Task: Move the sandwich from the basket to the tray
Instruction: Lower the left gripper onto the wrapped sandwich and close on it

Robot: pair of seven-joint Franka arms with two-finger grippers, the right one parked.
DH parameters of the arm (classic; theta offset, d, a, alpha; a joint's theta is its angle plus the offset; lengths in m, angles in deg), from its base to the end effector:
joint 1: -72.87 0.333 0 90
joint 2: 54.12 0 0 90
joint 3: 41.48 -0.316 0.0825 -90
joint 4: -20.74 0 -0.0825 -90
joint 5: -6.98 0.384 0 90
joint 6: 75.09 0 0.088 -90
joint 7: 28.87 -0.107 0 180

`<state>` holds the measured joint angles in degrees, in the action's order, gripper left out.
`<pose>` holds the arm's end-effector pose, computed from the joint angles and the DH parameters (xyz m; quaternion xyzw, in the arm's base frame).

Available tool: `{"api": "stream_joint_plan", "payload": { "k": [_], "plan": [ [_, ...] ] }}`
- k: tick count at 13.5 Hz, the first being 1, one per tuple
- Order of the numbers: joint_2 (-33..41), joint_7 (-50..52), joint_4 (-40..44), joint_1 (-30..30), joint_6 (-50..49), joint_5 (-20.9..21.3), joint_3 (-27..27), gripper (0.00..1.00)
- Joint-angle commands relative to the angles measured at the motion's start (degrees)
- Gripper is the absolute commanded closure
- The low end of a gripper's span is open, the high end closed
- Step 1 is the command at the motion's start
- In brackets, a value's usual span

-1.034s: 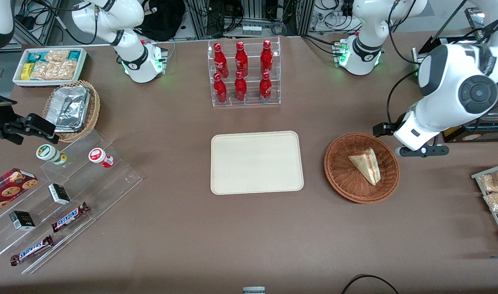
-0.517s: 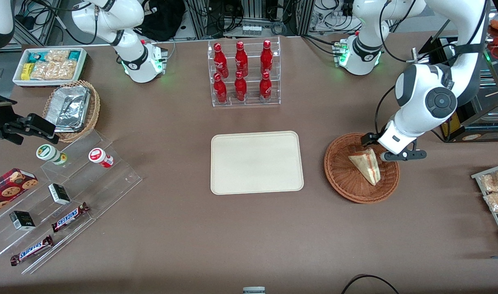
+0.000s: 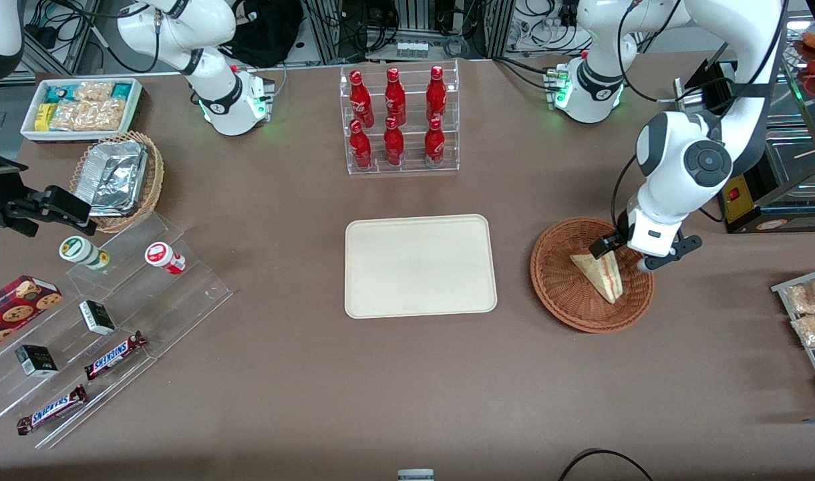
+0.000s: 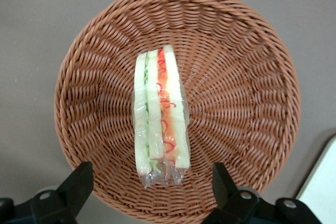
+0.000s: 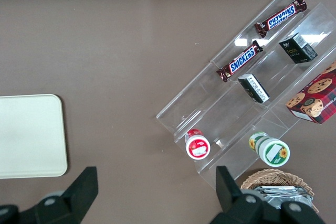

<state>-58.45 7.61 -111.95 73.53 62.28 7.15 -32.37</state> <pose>0.5113 -0.0760 0.3112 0.9704 0.2414 0.0014 0.0059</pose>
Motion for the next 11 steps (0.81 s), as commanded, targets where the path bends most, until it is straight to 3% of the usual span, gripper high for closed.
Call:
{"api": "stream_joint_plan", "payload": {
  "k": [1, 10, 11],
  "plan": [
    [-0.9, 7.5, -0.5, 0.1, 2.5, -0.3, 0.4, 0.0],
    [-7.1, 11.4, -0.2, 0.0, 7.5, -0.3, 0.4, 0.0],
    [-7.2, 11.4, -0.2, 0.0, 7.4, -0.3, 0.4, 0.08]
  ]
}}
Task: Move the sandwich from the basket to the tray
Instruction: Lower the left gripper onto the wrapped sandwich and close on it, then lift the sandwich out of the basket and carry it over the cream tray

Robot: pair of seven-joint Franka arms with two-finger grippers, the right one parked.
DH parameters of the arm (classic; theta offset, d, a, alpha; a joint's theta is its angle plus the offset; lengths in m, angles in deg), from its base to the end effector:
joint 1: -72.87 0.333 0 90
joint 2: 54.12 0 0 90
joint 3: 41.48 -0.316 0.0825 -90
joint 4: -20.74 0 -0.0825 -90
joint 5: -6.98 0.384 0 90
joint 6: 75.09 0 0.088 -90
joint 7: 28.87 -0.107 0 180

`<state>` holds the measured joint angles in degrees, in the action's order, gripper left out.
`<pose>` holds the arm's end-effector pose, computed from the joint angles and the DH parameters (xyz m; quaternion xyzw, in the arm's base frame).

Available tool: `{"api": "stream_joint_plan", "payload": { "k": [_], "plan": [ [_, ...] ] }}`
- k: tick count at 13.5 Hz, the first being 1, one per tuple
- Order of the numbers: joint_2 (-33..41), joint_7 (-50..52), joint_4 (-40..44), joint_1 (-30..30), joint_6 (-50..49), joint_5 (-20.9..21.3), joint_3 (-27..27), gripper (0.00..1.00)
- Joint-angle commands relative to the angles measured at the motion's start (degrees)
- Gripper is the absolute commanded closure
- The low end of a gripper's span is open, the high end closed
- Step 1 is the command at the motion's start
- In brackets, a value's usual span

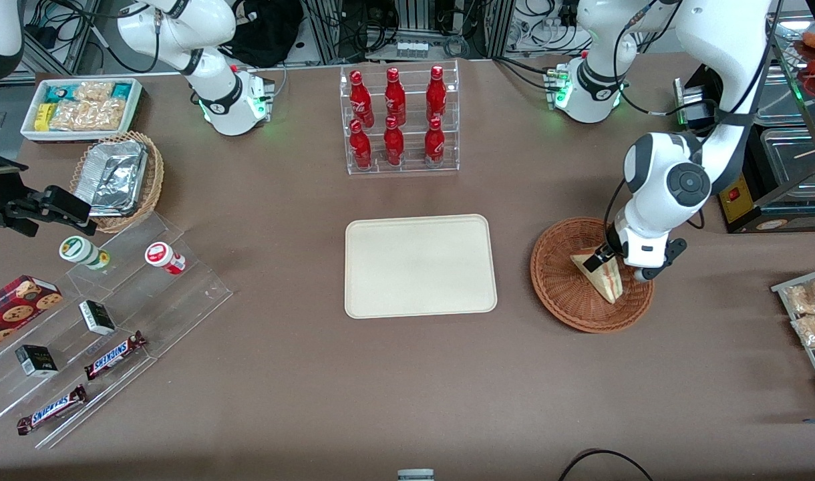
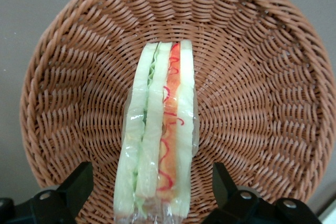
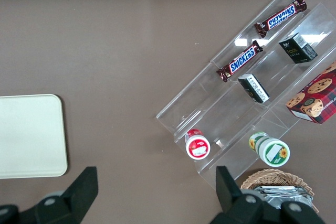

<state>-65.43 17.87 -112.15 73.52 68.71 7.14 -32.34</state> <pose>0.5160 -0.0778 0.2572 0.9446 0.3279 -0.0088 0.0120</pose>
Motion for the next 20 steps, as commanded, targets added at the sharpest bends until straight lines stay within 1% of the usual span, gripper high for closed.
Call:
{"api": "stream_joint_plan", "payload": {
  "k": [1, 2, 3, 4, 9, 10, 12, 14, 15, 18, 20],
  "plan": [
    [-0.2, 1.1, 0.0, 0.1, 0.7, -0.2, 0.3, 0.38],
    [0.0, 1.1, 0.0, 0.1, 0.4, -0.2, 0.3, 0.72],
    [0.1, 0.5, 0.0, 0.1, 0.3, -0.2, 0.3, 0.86],
    [0.2, 0.3, 0.3, 0.1, 0.3, -0.2, 0.3, 0.9],
    [2.2, 0.0, 2.2, 0.1, -3.3, -0.2, 0.3, 0.93],
    [2.5, 0.0, 3.9, 0.1, -6.3, -0.2, 0.3, 0.93],
    [2.5, -0.4, 10.8, -0.3, -17.8, -0.1, 0.7, 0.93],
    [1.6, -2.9, 17.5, -2.2, -28.8, -0.1, 0.9, 0.93],
    [1.2, -3.0, 19.5, -3.2, -31.4, -0.1, 1.0, 0.93],
    [-0.1, -3.1, 20.5, -8.7, -31.7, 0.1, 1.0, 0.94],
    [-2.7, -2.3, 22.9, -12.9, -31.7, 0.2, 1.0, 0.94]
  ]
}}
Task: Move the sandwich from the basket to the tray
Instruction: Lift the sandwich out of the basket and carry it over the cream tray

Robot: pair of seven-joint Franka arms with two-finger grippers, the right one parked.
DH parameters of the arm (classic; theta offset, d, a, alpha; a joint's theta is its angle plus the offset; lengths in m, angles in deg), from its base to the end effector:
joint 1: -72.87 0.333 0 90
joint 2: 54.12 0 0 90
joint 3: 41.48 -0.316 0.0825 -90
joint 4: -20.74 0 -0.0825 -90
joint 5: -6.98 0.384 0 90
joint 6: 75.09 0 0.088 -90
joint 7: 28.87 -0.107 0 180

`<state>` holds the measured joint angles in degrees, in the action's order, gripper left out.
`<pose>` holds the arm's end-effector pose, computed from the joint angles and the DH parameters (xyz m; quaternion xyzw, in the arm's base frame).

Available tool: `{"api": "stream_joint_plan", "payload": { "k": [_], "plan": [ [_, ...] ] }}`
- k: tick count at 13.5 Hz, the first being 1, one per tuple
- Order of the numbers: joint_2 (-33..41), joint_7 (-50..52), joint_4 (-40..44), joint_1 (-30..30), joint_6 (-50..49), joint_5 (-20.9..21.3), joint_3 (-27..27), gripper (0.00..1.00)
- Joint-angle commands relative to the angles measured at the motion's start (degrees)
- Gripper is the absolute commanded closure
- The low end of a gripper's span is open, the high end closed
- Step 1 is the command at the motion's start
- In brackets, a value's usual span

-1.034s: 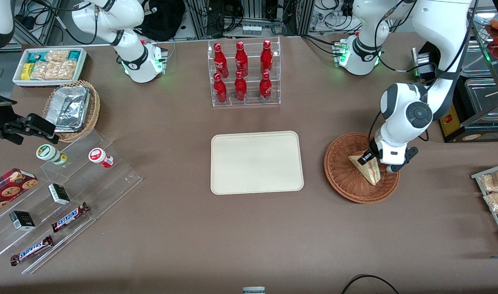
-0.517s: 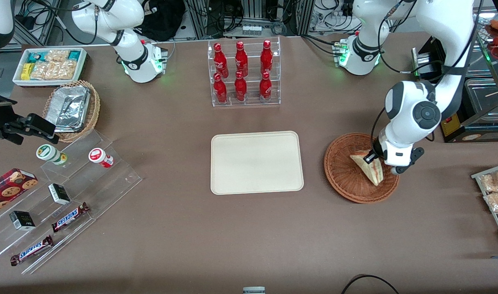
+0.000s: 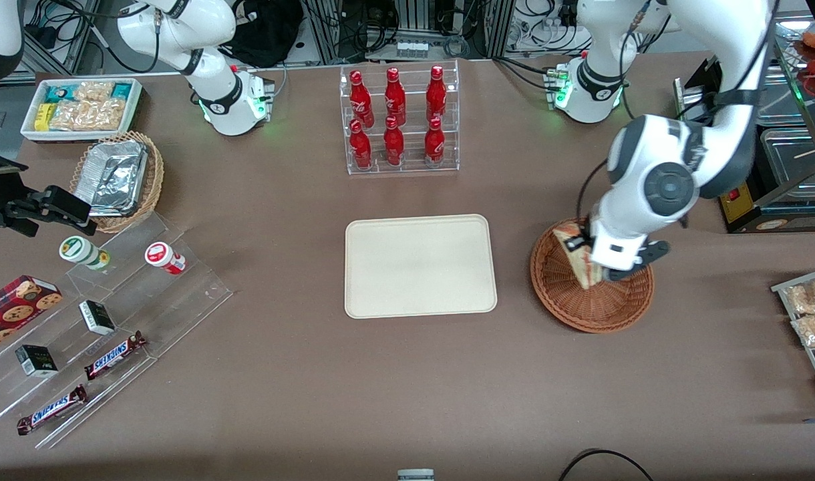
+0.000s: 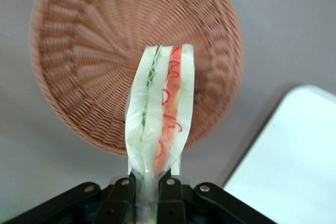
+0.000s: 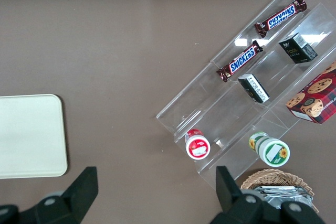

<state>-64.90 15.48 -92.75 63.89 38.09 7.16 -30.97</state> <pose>0.5380 -0.1873 0.3597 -0.9722 -0.2135 0.0890 0.0369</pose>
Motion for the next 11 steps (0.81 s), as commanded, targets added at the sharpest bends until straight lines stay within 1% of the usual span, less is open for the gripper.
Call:
{"api": "stream_joint_plan", "payload": {
  "k": [1, 4, 7, 11],
  "plan": [
    [-4.3, 0.4, 4.5, -5.1, -1.2, 0.2, -0.3, 0.94],
    [-8.9, 3.3, 9.1, -10.8, -1.0, 0.3, -0.4, 0.94],
    [-14.8, 3.6, 16.1, -14.6, -1.0, 0.0, -0.4, 0.94],
    [-23.2, 10.3, 25.4, -20.8, -0.8, 0.2, -0.4, 0.94]
  ]
}}
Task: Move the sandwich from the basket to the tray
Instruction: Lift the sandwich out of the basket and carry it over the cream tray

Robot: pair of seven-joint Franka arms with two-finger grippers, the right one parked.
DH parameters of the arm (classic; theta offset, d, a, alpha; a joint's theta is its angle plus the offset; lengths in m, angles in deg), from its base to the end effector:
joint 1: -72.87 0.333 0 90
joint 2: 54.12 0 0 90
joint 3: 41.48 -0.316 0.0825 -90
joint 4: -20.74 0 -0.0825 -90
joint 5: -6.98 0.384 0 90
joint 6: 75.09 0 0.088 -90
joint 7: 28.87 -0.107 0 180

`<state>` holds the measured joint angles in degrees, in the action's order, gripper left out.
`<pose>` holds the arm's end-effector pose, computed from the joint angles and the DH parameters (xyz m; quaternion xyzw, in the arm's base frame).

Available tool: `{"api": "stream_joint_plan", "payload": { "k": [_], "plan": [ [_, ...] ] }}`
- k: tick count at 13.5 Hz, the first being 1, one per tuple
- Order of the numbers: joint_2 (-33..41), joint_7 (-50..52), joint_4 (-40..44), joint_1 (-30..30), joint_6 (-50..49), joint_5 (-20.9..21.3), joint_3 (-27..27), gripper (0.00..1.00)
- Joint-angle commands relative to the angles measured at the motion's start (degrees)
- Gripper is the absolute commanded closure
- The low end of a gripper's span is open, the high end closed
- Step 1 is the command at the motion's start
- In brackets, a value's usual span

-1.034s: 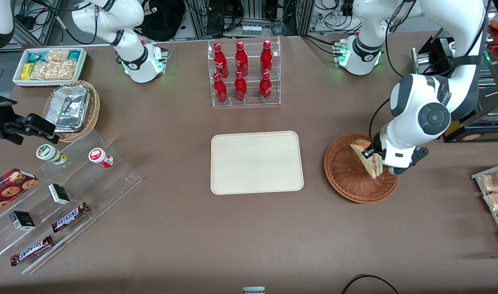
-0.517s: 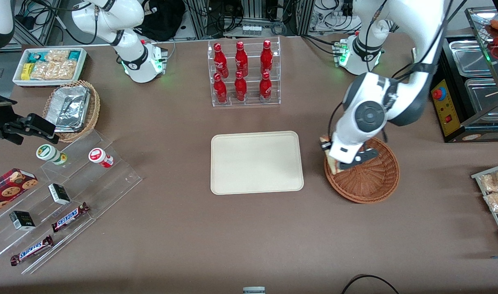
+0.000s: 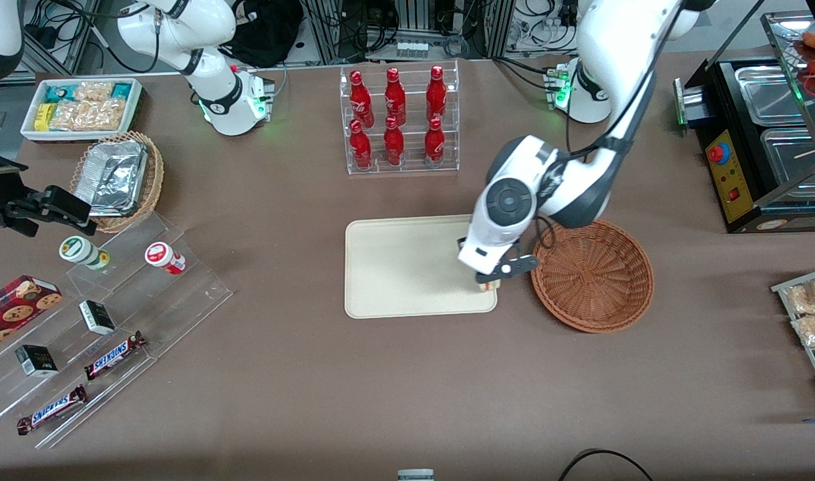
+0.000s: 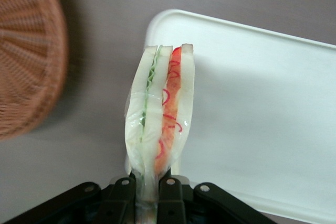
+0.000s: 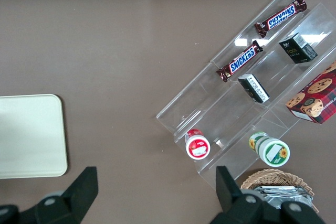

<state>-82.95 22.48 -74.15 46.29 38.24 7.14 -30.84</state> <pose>0.5311 -0.3872 0.3093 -0.9869 -0.1291 0.0926 0.0287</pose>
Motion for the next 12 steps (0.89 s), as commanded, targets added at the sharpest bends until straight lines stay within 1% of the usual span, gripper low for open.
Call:
{"api": "stream_joint_plan", "payload": {
  "k": [1, 6, 9, 11, 12],
  "plan": [
    [-7.2, 4.1, 9.1, -4.4, -1.0, 0.2, -0.6, 0.94],
    [-13.2, 8.9, 16.5, -9.2, -0.8, 0.3, -0.7, 0.94],
    [-14.2, 10.0, 17.8, -11.3, 0.7, 0.8, -0.9, 0.94],
    [-14.5, 14.2, 17.2, -12.2, 2.6, 6.1, -0.9, 0.94],
    [-15.0, 15.6, 17.3, -12.2, 2.6, 7.3, -0.9, 0.94]
  ]
}}
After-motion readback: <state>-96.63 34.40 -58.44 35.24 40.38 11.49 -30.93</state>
